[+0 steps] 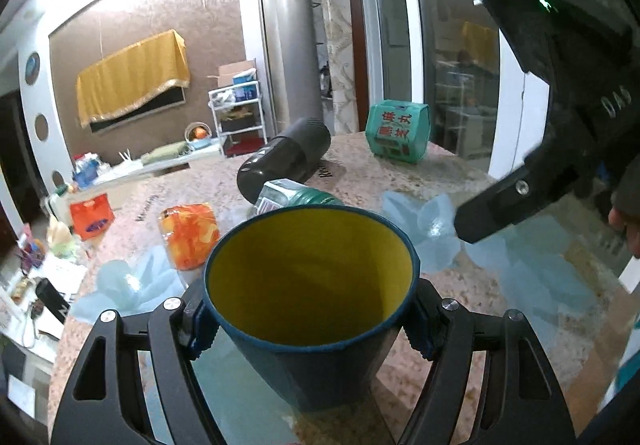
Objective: Flip cup upright
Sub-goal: 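Carry the blue cup with the left gripper and set it upright on the table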
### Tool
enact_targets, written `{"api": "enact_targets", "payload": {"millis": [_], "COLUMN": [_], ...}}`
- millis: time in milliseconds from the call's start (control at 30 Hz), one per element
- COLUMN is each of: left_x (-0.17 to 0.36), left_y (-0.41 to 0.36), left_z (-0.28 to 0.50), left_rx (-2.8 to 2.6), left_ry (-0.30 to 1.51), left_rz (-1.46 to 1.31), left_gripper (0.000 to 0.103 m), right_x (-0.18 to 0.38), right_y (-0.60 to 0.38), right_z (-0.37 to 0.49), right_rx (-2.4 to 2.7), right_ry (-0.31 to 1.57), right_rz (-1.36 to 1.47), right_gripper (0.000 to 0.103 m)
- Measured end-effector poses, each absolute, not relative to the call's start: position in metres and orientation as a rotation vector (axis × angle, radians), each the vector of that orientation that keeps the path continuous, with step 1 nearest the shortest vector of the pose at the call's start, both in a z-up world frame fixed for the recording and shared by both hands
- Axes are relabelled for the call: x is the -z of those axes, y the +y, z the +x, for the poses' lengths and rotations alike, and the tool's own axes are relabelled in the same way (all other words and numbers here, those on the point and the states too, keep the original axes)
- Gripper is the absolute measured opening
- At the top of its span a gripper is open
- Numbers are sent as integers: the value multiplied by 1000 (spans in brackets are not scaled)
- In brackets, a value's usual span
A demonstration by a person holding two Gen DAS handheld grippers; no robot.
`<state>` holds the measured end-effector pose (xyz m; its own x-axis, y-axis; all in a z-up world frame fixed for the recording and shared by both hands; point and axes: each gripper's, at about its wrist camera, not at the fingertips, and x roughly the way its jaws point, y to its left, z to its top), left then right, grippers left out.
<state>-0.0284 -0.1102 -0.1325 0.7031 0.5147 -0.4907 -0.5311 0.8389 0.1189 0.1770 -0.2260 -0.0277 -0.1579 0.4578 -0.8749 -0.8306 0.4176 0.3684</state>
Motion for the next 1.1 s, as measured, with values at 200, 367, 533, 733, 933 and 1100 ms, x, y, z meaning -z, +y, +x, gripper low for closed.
{"api": "enact_targets", "payload": {"millis": [200,367,533,733,933,1100], "left_x": [135,136,131,112,92,78], "left_y": [-112,-105,-99,-94,-76,-58], "left_z": [-31,-33,-33,-38,-47,-52], "left_rx": [-574,-571,-544,-496,-448,-433], "left_ry": [529,535,558,595,646,698], "left_rz": [-34,-52,-74,-139,-278,-317], "left_gripper": [78,97,103,103,103,103], "right_x": [33,35,31,22,7,-9], "right_y": [-227,-229,-229,-230,-231,-230], "right_z": [174,172,168,168,171,166], "right_rx": [-1158,-1148,-1158,-1180,-1185,-1170], "right_ry": [1300,1312,1304,1284,1260,1207], "right_rz": [-405,-421,-425,-413,-411,-431], "right_gripper": [103,103,103,103,103,103]}}
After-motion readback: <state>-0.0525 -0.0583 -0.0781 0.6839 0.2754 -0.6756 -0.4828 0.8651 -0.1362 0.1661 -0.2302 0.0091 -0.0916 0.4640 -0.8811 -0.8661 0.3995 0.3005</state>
